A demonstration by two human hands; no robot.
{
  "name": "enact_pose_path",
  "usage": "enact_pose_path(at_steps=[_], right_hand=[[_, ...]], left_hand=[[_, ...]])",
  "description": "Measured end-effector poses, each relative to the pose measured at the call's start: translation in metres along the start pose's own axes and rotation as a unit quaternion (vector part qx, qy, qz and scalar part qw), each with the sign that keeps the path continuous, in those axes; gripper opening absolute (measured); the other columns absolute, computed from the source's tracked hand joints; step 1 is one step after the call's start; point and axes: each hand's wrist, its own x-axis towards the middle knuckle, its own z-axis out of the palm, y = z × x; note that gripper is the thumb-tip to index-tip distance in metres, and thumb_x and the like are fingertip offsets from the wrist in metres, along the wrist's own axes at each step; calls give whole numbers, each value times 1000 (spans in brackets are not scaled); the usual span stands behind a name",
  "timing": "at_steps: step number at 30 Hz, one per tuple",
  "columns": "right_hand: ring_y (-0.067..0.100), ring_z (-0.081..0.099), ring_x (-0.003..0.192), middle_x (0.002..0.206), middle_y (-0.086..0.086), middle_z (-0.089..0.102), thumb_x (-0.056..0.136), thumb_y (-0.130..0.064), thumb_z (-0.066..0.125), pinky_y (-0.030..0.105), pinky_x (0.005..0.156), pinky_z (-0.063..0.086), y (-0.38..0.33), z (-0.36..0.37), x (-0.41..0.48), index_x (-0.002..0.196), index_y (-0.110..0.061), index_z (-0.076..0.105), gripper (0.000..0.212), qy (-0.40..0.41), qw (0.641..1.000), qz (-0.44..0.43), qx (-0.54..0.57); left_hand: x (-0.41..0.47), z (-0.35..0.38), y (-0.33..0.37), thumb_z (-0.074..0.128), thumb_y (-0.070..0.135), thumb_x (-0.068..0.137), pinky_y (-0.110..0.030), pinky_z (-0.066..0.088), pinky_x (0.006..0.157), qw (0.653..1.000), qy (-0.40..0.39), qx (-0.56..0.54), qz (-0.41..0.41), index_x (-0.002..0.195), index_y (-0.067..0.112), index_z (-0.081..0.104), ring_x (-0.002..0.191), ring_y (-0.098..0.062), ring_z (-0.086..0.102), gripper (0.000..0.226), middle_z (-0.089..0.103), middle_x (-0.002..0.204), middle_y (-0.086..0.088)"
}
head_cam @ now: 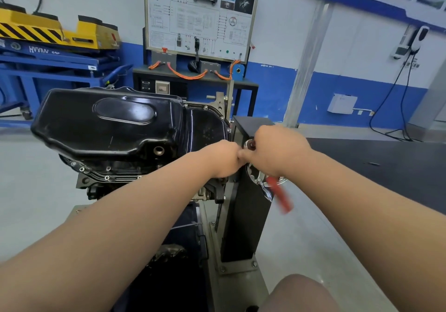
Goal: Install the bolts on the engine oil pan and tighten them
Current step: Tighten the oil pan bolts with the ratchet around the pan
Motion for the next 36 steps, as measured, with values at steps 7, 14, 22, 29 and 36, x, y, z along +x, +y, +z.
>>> enact_pose_path(at_steps=[7,14,22,29,36], right_hand=[[17,52,69,74,0,55,88,-42,58,30,59,41,-7,-5,0,85,-15,63,27,-41,993,-81,-78],[16,44,60,67,-1,48,98,-37,43,33,66,31,-15,3,-4,85,-18,59,28,41,990,-75,-114],[16,43,54,62,0,44,94,-44,46,32,55,35,-17,1,4,62,-17,40,43,10,998,-9,-68],[18,41,68,64,0,35,92,-32,58,33,65,32,-10,0,2,77,-14,48,26,67,985,-75,-141],[16,47,52,59,0,47,94,-51,38,27,46,29,-16,13,0,60,-18,43,48,54,998,15,-25]], left_hand=[[-5,1,2,42,10,95,-25,39,62,997,-58,-39,-40,86,7,60,79,-23,54,21,58,85,-8],[-2,0,3,39,11,95,-29,42,72,996,6,-64,-67,74,12,49,79,-20,52,23,54,82,-2],[-8,6,6,48,7,89,-26,33,46,979,142,-3,-147,74,12,51,54,-15,45,16,49,67,-2],[-3,8,7,46,11,92,-28,38,54,986,126,-20,-108,65,14,45,59,-19,48,27,49,65,-3],[0,14,-2,46,12,93,-33,47,60,989,121,-6,-82,82,16,59,78,-27,61,17,56,78,-1]])
